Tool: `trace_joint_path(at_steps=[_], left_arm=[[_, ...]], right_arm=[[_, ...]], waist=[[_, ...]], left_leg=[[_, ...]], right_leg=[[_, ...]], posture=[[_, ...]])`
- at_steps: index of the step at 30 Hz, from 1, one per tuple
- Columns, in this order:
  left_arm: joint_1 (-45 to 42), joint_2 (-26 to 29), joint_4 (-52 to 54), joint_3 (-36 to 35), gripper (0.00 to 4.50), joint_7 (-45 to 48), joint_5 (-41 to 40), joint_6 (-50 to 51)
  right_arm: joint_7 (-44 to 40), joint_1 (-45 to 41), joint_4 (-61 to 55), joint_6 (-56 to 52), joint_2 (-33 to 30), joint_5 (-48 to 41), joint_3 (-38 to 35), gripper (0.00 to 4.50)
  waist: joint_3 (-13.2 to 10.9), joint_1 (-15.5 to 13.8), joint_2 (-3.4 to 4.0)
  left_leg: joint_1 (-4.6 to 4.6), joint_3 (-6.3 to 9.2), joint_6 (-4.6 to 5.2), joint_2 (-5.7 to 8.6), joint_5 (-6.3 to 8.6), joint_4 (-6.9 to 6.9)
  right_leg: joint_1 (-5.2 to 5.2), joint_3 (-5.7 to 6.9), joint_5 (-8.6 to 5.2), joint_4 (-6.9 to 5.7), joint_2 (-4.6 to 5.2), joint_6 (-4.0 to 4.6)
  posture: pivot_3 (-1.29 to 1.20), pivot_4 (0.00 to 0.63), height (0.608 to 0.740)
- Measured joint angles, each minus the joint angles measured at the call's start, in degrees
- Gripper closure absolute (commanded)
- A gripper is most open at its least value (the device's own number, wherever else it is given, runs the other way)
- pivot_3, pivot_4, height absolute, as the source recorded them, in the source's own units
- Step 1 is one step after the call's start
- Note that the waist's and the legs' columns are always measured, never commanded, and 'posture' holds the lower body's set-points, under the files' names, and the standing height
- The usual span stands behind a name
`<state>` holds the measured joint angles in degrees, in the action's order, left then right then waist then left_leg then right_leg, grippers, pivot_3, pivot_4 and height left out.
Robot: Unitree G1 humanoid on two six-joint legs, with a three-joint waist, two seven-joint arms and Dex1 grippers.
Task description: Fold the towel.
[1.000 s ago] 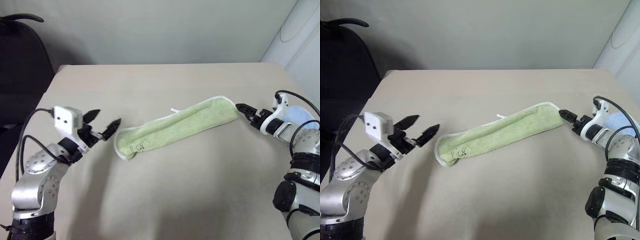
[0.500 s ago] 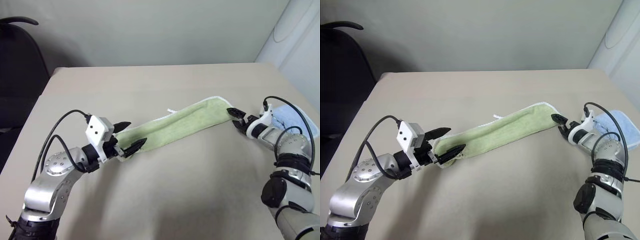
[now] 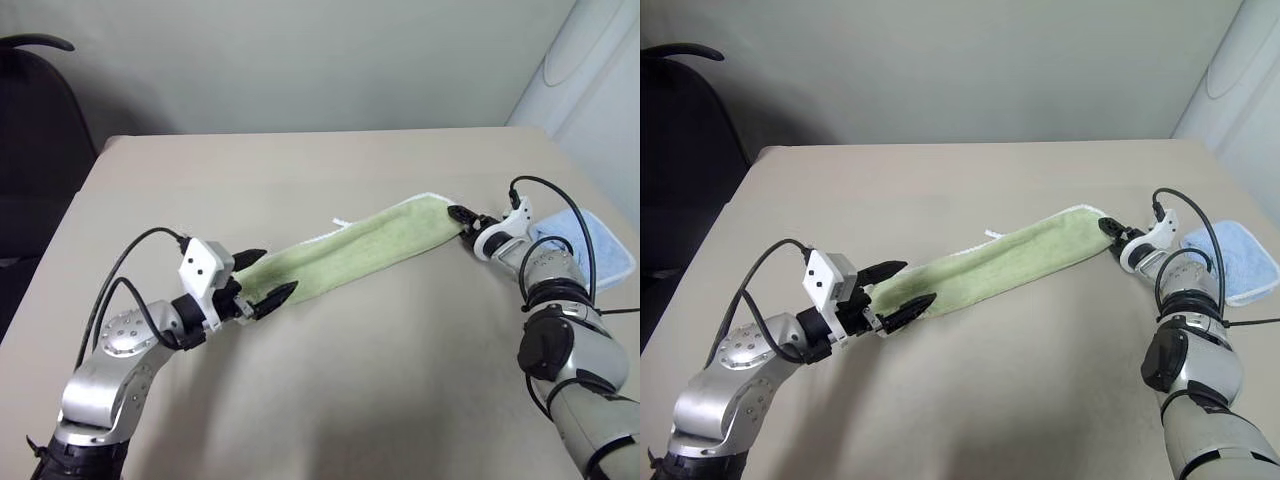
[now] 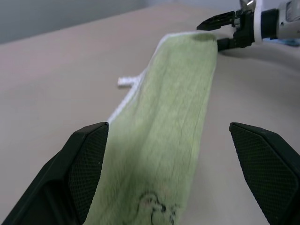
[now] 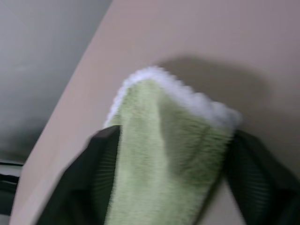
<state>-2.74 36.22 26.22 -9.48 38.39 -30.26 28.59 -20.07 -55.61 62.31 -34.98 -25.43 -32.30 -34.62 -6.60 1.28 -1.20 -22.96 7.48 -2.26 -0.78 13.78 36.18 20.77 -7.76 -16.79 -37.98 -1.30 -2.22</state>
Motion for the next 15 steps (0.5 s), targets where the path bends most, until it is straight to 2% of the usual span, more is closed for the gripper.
trace_joint_path(at_steps=[6,11,15], left_arm=[[0.6,-0.7,0.4,0.0,0.00,-0.3,0.3,-0.4],[0.6,-0.9,0.4,0.0,0.00,-0.2,0.5,-0.8],[0.6,-0.9,0.2,0.1,0.00,0.1,0.8,-1.0]], right_arm=[[0.8,1.2,-1.1,-0.4,-0.7,-1.8,-1.6,4.41],[2.2,4.2,-3.4,-0.6,-4.0,-3.7,-3.8,4.46],[3.4,6.7,-3.8,-0.5,-9.1,-4.0,-5.7,4.46]], waist=[[0.0,-0.5,0.00],[0.0,-2.2,0.00],[0.0,-2.8,0.05]], left_leg=[[0.00,0.04,0.01,0.01,0.01,0.01],[-0.05,0.08,0.04,0.16,0.03,0.06],[-0.18,0.02,-0.04,0.19,-0.02,0.02]], right_leg=[[-0.06,0.03,-0.01,0.03,0.00,0.01],[-0.13,0.09,-0.01,0.08,0.17,0.01],[0.01,0.06,-0.01,0.09,0.21,0.01]], posture=[[0.00,0.150,0.740],[0.00,0.150,0.740],[0.00,0.150,0.740]])
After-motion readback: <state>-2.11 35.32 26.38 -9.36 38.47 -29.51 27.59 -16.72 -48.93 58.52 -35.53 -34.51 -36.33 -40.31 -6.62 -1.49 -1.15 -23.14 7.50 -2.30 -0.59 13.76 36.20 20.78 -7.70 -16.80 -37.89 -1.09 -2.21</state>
